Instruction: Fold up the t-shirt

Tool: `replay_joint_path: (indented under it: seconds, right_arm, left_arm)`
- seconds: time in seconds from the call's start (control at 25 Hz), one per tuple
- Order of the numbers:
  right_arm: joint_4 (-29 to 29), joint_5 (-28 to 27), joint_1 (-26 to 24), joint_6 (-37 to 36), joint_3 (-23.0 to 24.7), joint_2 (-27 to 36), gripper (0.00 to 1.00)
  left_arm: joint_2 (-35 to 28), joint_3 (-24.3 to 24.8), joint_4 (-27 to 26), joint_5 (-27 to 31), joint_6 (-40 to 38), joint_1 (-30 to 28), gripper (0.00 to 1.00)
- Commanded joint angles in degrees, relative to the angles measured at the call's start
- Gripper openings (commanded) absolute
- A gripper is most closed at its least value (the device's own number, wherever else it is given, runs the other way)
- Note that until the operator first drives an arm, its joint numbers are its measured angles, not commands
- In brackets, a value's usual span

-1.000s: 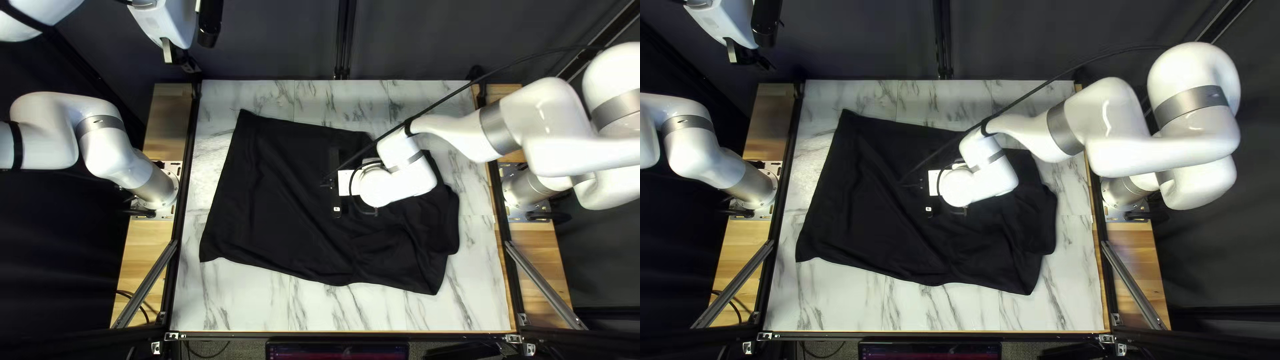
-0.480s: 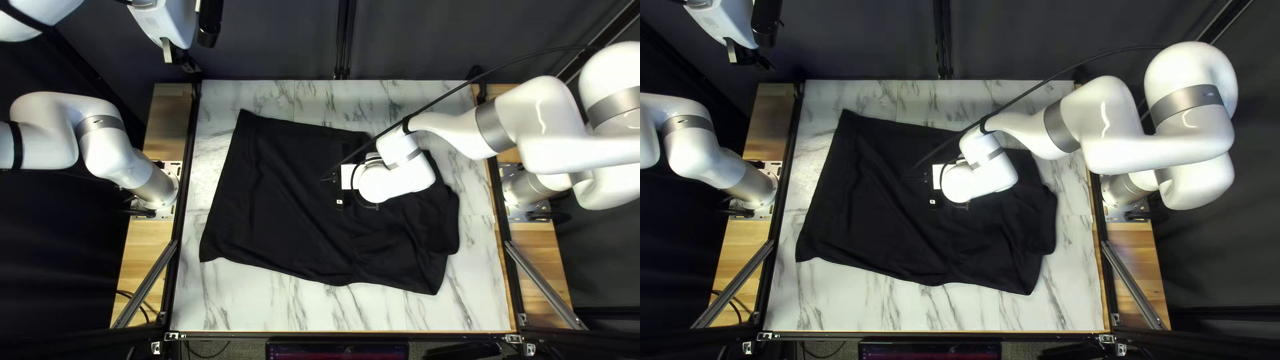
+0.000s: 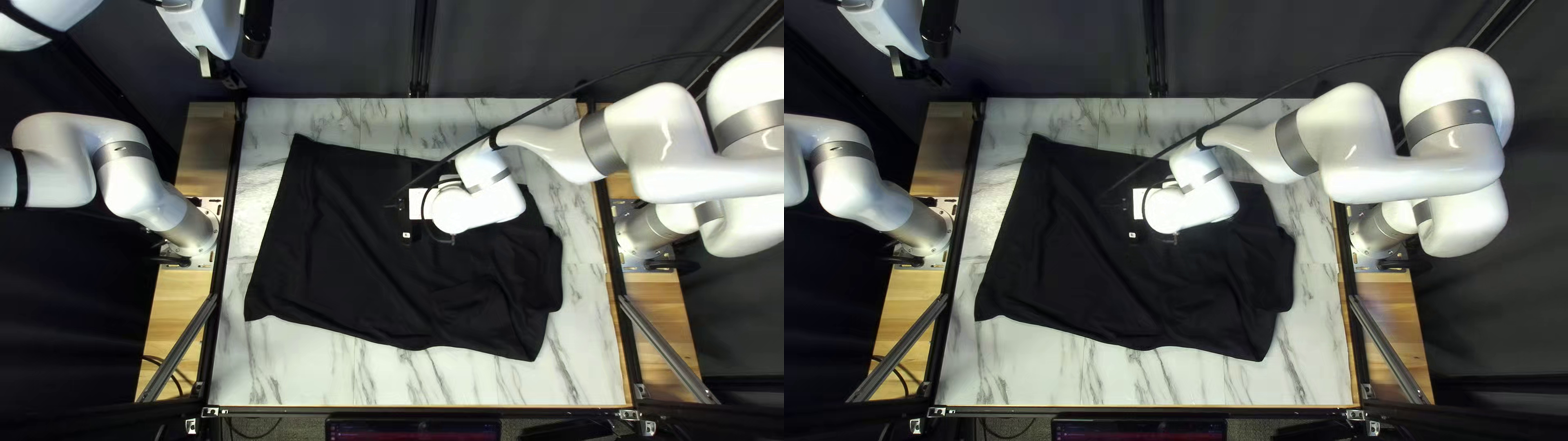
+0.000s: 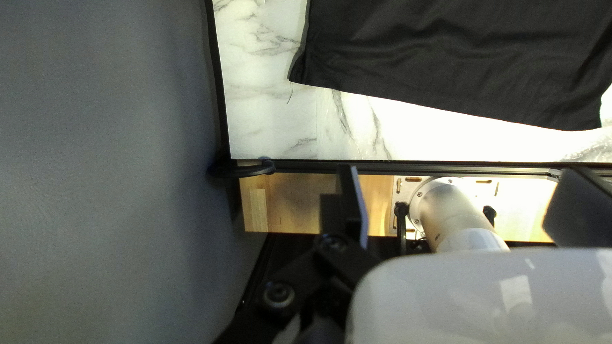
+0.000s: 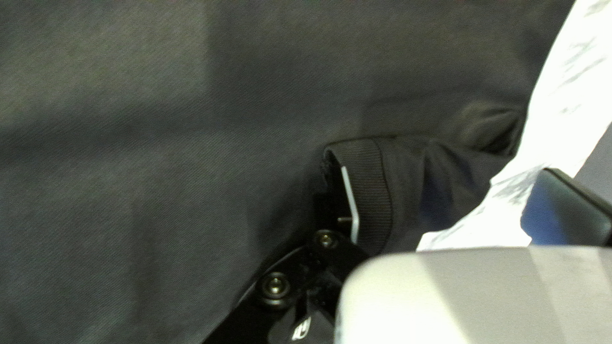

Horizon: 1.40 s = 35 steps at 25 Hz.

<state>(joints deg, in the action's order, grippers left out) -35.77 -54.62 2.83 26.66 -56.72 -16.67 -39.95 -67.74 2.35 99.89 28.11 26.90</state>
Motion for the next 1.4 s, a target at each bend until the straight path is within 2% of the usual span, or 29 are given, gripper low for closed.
replay_joint_path:
  seconds: [0.04,0.08,0.2,0.28,0.36,0.4,0.44,0.64,1.04,1.4]
  right_arm:
    - [-0.1,0.0,0.5,1.1,1.3,0.7,0.70]
    - [-0.1,0.1,0.6,1.3,1.5,0.8,0.59]
    - [0.1,0.6,0.7,1.7,2.8,1.5,0.57]
    - [0.3,0.6,0.7,1.7,2.8,1.6,0.50]
    - [0.3,0.7,0.8,1.6,2.6,1.3,0.53]
    - [0.4,0.6,1.0,1.6,2.4,1.0,0.67]
    - [0.5,0.6,1.2,1.6,2.2,0.7,0.77]
    - [0.9,1.0,1.5,1.6,2.6,0.1,1.00]
    - [0.4,1.6,-0.3,0.1,0.5,-2.4,1.00]
    - [0.0,1.8,-1.3,-1.0,0.2,-0.1,1.00]
  left_arm:
    - [0.0,0.0,0.0,0.0,0.0,0.0,1.00]
    - [0.0,0.0,0.0,0.0,0.0,0.0,1.00]
    - [0.0,0.0,0.0,0.0,0.0,0.0,1.00]
    - [0.0,0.0,0.0,0.0,0.0,0.0,1.00]
    - [0.0,0.0,0.0,0.0,0.0,0.0,1.00]
    - [0.0,0.0,0.0,0.0,0.0,0.0,1.00]
    - [0.0,0.0,0.0,0.0,0.0,0.0,1.00]
    - [0.0,0.0,0.0,0.0,0.0,0.0,1.00]
    - [0.0,0.0,0.0,0.0,0.0,0.0,1.00]
    - [0.0,0.0,0.0,0.0,0.0,0.0,1.00]
